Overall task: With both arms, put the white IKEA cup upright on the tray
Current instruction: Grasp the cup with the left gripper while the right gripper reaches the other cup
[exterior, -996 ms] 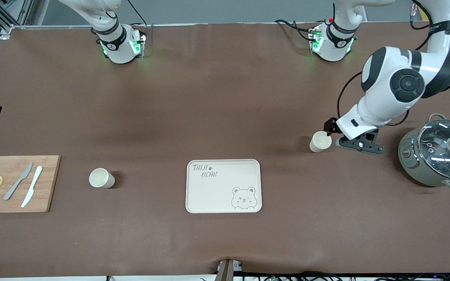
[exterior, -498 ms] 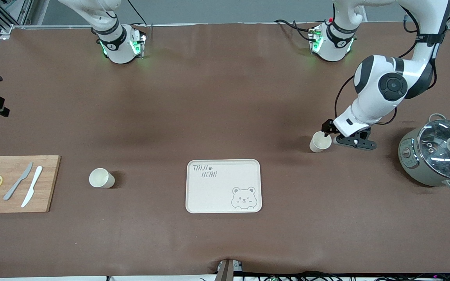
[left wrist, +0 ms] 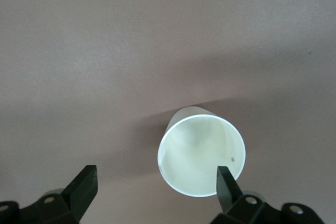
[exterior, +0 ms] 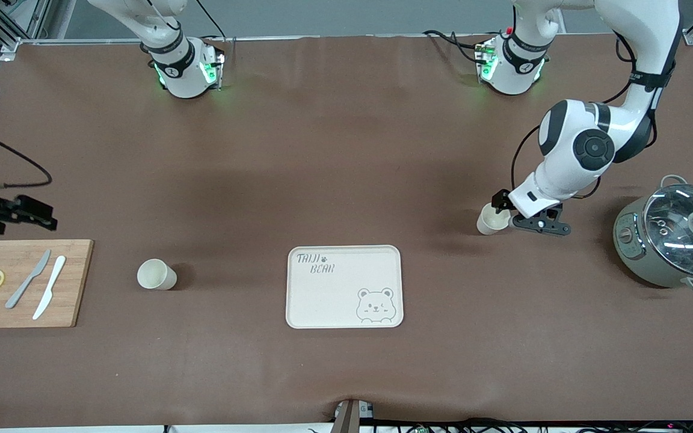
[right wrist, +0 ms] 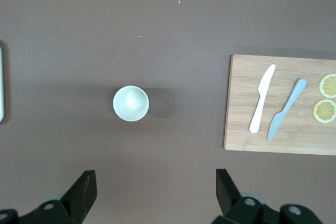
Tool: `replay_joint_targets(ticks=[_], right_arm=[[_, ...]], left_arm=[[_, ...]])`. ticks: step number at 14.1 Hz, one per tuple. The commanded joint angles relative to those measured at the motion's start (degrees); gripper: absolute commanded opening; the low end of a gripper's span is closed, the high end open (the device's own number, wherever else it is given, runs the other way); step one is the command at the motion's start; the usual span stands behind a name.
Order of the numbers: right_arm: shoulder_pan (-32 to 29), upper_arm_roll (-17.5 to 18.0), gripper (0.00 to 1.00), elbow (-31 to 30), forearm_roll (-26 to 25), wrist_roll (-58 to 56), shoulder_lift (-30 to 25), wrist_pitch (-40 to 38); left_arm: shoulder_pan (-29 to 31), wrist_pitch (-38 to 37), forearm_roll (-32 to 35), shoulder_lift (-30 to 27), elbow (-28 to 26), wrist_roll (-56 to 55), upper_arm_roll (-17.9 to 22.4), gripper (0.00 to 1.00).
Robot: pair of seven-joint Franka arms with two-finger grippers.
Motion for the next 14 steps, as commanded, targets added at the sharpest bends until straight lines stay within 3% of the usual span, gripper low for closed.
replay_joint_targets(ticks=[1, 10, 14], right_arm=[[-0.6, 0.0, 1.0, 0.6, 0.2, -0.4, 4.2, 2.3], [-0.2, 0.0, 1.0, 0.3, 3.4, -0.2, 15.1, 9.3], [0.5, -0.1, 1.0, -4.9, 2.8, -0.6, 15.6, 16.5]], left_arm=[[0.7, 2.1, 0.6, 0.9, 0.0, 0.4, -0.6, 1.0], [0.6, 7.3, 1.3, 5.5, 0.2, 0.6, -0.5, 1.0], [0.6, 9.4, 1.5, 7.0, -0.1, 0.5, -0.5, 1.0]])
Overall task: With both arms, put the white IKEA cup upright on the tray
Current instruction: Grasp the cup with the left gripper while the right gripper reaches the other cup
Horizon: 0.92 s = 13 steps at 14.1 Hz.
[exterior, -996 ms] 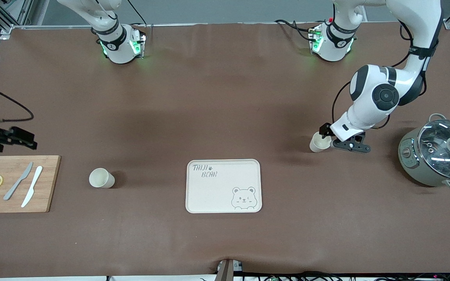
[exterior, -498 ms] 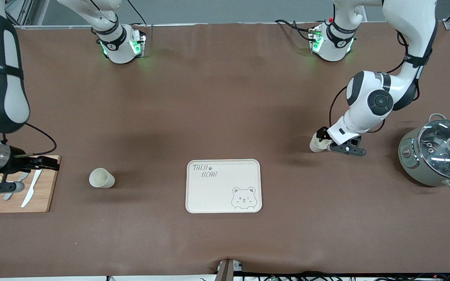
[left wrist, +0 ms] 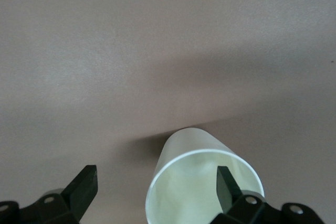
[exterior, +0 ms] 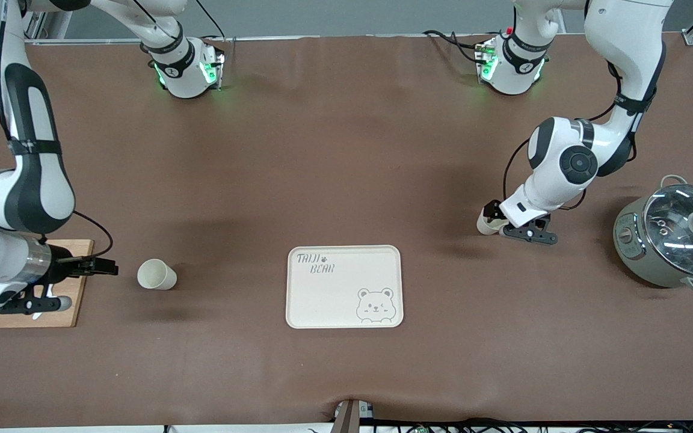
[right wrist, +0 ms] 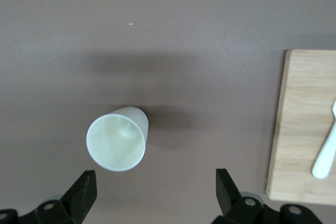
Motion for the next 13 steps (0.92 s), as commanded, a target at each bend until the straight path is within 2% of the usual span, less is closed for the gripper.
replay_joint_targets(ticks=[1, 2, 3, 4, 13], right_arm=[[0.3, 0.1, 1.0, -4.0, 0.3, -0.6, -0.4, 4.2], [0.4, 0.1, 1.0, -4.6, 0.3, -0.6, -0.4, 4.6], [0.5, 0.2, 1.0, -4.8, 0.3, -0.7, -0.3, 4.7], [0.4, 0.1, 1.0, -5.0, 0.3, -0.8, -0.1, 5.0], [0.0, 0.2, 1.0, -11.9, 0.6, -4.2, -0.5, 11.5]], left_arm=[[0.5, 1.2, 1.4, 0.4, -0.1, -0.2, -0.5, 1.0], [0.5, 1.2, 1.4, 0.3, -0.2, -1.3, -0.5, 0.74], [0.5, 1.2, 1.4, 0.3, -0.3, -1.3, -0.4, 0.25], [0.5, 1.2, 1.5, 0.3, -0.3, -1.2, -0.4, 0.0], [0.4, 1.2, 1.5, 0.7, 0.2, -0.7, -0.3, 0.0]])
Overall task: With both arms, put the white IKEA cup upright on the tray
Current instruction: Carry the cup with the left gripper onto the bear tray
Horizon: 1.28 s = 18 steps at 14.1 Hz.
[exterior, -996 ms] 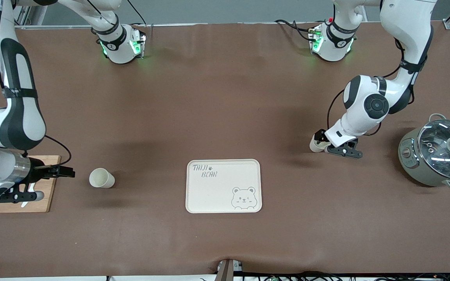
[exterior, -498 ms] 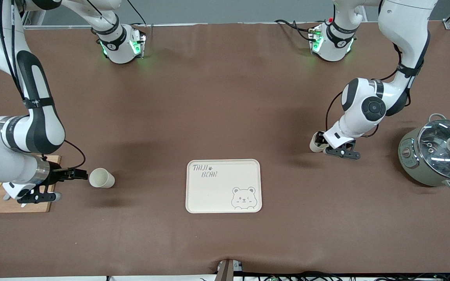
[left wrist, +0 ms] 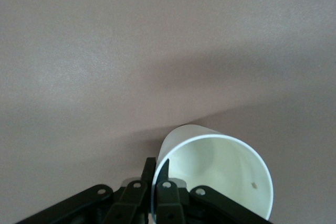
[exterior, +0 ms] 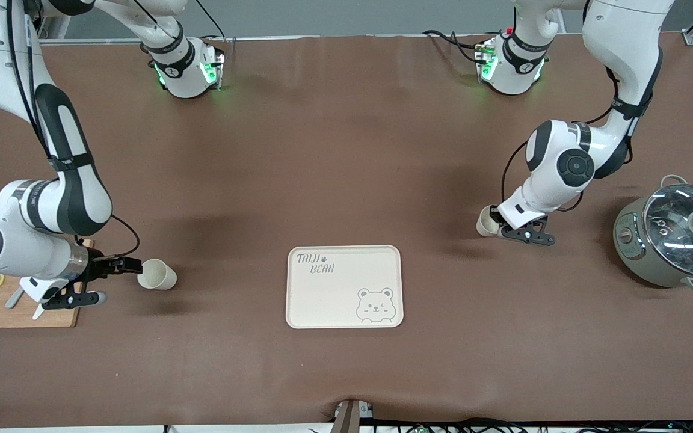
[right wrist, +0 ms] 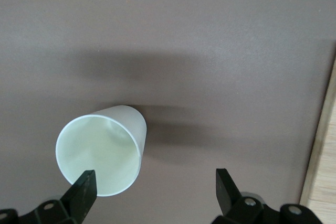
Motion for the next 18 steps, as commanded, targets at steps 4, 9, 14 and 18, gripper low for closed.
replay_joint_targets(ticks=[4, 9, 14, 18], right_arm=[[-0.1, 0.3, 1.0, -3.4, 0.6, -1.2, -1.0, 2.7], [0.0, 0.3, 1.0, -4.5, 0.6, -1.2, -0.8, 3.3], [0.3, 0.3, 1.0, -5.6, 0.6, -1.2, -0.7, 5.5], [0.8, 0.3, 1.0, -6.1, 0.6, -1.2, -0.2, 7.5]], left_arm=[[-0.4, -0.5, 1.4, 2.0, 5.6, -3.3, -0.6, 0.0], [-6.5, -15.5, 1.0, 7.4, 22.9, -16.2, -0.6, 0.0], [-15.1, -23.0, 0.7, 19.6, 43.6, -34.3, -0.6, 0.0], [-18.2, -22.9, -0.7, 24.0, 50.4, -38.2, -0.6, 0.0]])
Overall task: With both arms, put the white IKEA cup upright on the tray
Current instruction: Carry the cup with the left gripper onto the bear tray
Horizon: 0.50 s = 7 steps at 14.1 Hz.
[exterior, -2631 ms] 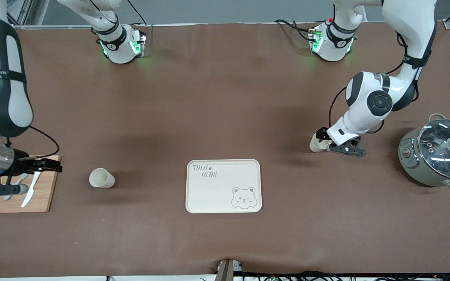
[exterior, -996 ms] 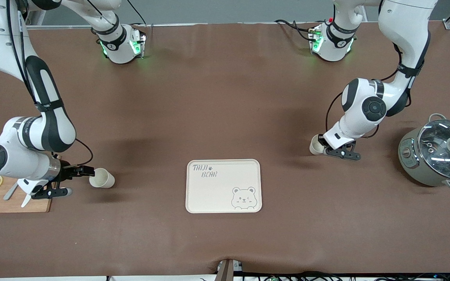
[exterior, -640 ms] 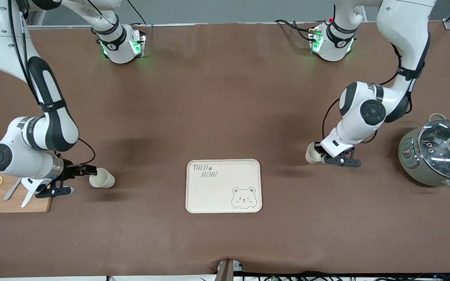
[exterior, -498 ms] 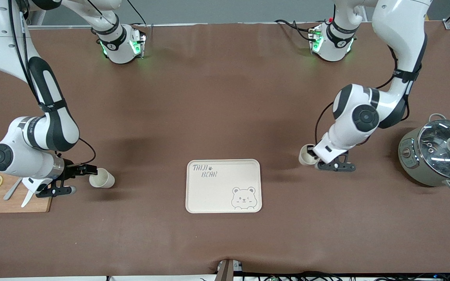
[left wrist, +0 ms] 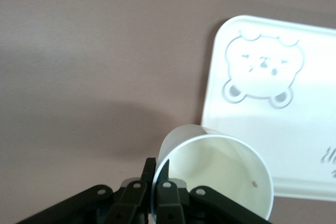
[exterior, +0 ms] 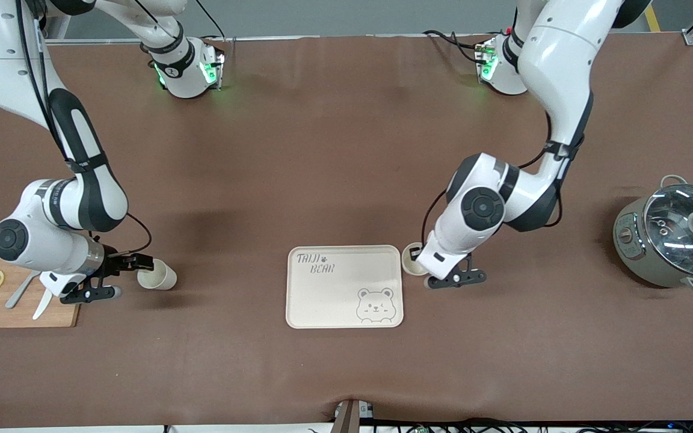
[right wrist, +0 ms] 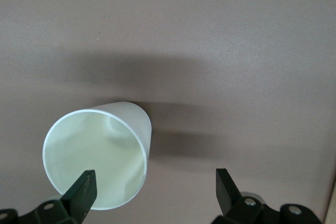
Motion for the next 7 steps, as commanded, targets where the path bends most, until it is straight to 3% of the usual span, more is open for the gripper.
replay_joint_targets(ticks=[1, 7], right_arm=[[0.3, 0.0, 1.0, -1.0, 0.6, -1.0, 0.0, 1.5], [0.3, 0.0, 1.0, -2.3, 0.6, -1.1, 1.2, 4.7]], left_arm=[[-2.1, -2.0, -0.7, 3.9, 7.6, -3.1, 0.4, 0.0], [-5.8, -0.9, -0.7, 7.6, 12.7, -5.7, 0.8, 0.0]])
